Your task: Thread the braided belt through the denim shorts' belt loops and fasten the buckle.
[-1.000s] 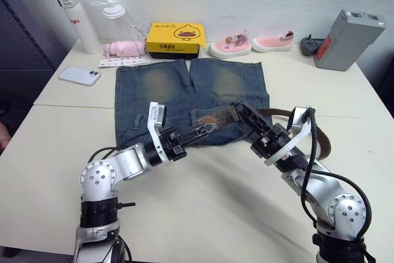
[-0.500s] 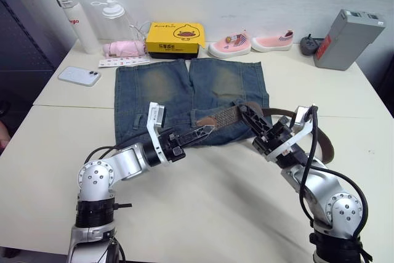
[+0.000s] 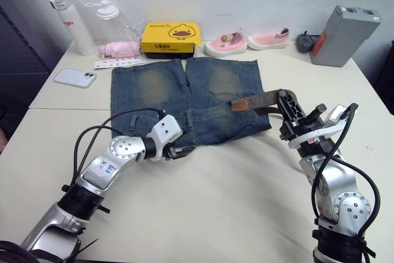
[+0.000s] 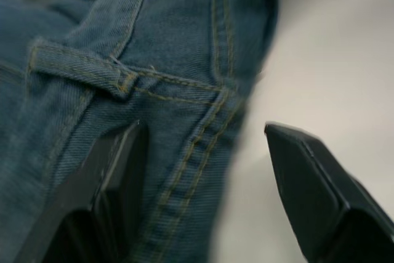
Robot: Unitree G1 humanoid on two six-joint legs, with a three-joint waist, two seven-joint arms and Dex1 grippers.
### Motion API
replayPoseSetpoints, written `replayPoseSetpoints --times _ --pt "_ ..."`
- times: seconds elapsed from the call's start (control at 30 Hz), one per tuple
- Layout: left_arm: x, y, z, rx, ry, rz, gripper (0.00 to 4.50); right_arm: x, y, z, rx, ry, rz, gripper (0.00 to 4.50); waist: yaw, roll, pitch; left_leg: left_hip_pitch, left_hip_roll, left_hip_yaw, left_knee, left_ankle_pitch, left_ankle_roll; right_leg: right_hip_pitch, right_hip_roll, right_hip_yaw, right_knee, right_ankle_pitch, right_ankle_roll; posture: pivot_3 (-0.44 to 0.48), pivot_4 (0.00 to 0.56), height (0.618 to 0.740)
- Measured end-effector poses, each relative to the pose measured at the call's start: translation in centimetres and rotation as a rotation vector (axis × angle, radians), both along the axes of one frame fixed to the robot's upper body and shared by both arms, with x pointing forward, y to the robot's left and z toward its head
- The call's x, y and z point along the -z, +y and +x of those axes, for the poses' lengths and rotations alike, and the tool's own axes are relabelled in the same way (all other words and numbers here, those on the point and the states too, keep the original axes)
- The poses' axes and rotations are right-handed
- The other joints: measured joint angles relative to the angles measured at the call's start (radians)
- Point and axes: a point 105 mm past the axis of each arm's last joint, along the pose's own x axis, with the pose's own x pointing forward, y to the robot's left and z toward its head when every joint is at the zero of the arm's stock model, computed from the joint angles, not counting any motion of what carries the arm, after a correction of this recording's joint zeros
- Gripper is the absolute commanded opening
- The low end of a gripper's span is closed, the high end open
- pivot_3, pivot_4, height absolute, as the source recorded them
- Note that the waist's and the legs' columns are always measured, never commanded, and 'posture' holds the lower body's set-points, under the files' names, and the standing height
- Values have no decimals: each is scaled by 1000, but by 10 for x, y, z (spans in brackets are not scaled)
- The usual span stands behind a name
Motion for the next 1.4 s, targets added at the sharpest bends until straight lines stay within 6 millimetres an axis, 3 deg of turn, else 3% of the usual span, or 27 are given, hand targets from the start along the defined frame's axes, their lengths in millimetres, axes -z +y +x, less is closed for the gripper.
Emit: replayPoseSetpoints --times 0.07,0.17,0.37,0.57,0.67,0.9,1.0,1.2,1.4 --pt "4 3 6 24 -76 78 3397 0 0 0 1 -1 0 0 0 0 0 0 1 -1 0 0 0 0 0 -1 0 0 0 0 150 683" --pt "4 4 13 46 -155 139 2657 -1 0 0 -1 -3 0 0 0 0 -1 1 1 -1 0 0 0 1 0 -1 0 0 0 0 150 683" --pt "5 10 22 33 -237 190 516 -1 0 0 0 -5 1 0 -1 1 -1 2 1 -1 1 0 -1 2 0 -1 0 0 0 0 150 683" --pt "8 18 12 34 -268 197 516 -2 -2 0 8 -6 -3 0 -11 2 -2 3 3 0 1 0 -1 2 1 -2 0 0 0 0 150 683" --pt "10 28 -6 33 -265 175 516 -1 -6 -2 21 -3 -12 0 -25 3 -3 3 4 -1 0 0 -1 2 1 -2 1 0 0 0 150 683" --pt "24 63 -89 195 -176 132 516 7 -25 -9 70 37 -151 0 -26 6 -2 3 8 -4 1 -4 -1 2 1 -2 0 0 0 0 150 683" --pt "26 73 -100 218 -166 154 516 9 -23 -11 55 45 -181 0 -15 9 -1 2 6 -4 2 -4 0 2 -1 -2 -2 0 0 0 150 683" --pt "20 75 -97 169 -121 122 2928 16 1 -19 -25 86 -254 0 -1 8 -2 2 6 -4 2 -6 1 2 -1 -2 -1 0 0 0 150 683" --pt "-18 55 -106 181 48 -111 2928 22 9 -24 -44 126 -300 0 -2 7 -2 2 5 -5 3 -6 0 4 0 -2 -2 0 0 0 150 683"
